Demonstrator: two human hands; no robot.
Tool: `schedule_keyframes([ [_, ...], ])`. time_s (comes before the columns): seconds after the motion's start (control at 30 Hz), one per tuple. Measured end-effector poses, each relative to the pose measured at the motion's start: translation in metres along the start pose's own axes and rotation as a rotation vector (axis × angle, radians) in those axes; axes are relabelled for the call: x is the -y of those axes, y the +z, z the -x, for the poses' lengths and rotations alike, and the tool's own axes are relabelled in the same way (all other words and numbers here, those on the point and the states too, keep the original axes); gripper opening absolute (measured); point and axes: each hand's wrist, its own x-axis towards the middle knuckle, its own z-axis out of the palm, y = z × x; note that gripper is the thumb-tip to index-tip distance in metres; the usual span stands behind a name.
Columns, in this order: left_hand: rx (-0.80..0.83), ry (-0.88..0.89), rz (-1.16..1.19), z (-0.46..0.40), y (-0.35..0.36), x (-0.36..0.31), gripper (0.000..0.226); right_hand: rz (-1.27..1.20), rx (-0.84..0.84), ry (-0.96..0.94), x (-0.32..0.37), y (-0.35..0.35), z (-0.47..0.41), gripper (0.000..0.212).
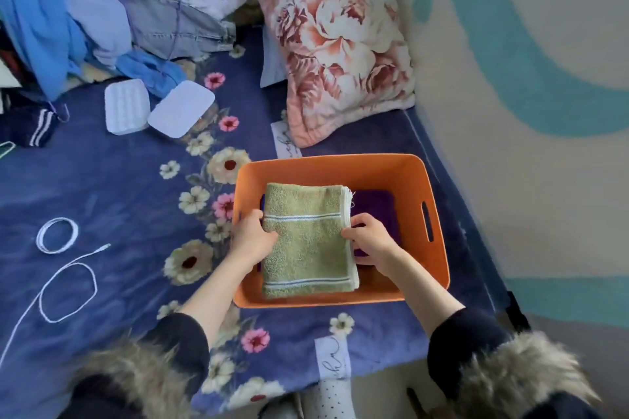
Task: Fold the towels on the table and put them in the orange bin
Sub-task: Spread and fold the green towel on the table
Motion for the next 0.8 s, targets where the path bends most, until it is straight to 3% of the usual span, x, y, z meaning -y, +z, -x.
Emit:
schedule_keyframes([
  [0.17, -0.022, -0.128, -0.163, -0.054, 0.022, 0.012, 0.019, 0.053, 0.015, 0.108, -0.009, 0.020, -0.071, 0.010],
  [0.3, -0.033, -0.135, -0.336, -0.081, 0.036, 0.017, 0.026, 0.051, -0.005, 0.142, -0.014, 0.033, -0.107, 0.011],
  [0.57, -0.146, -0.129, -0.430, -0.096, 0.054, 0.026, 0.028, 0.120, 0.004, 0.131, -0.023, 0.041, -0.136, 0.016],
  [0.73, -0.173, -0.061, -0.491, -0.097, 0.058, 0.029, 0.051, 0.168, -0.011, 0.099, -0.027, 0.047, -0.143, 0.023],
  [0.8, -0.152, 0.032, -0.569, -0.093, 0.060, 0.032, 0.066, 0.366, -0.120, -0.044, -0.031, 0.045, -0.138, 0.034],
])
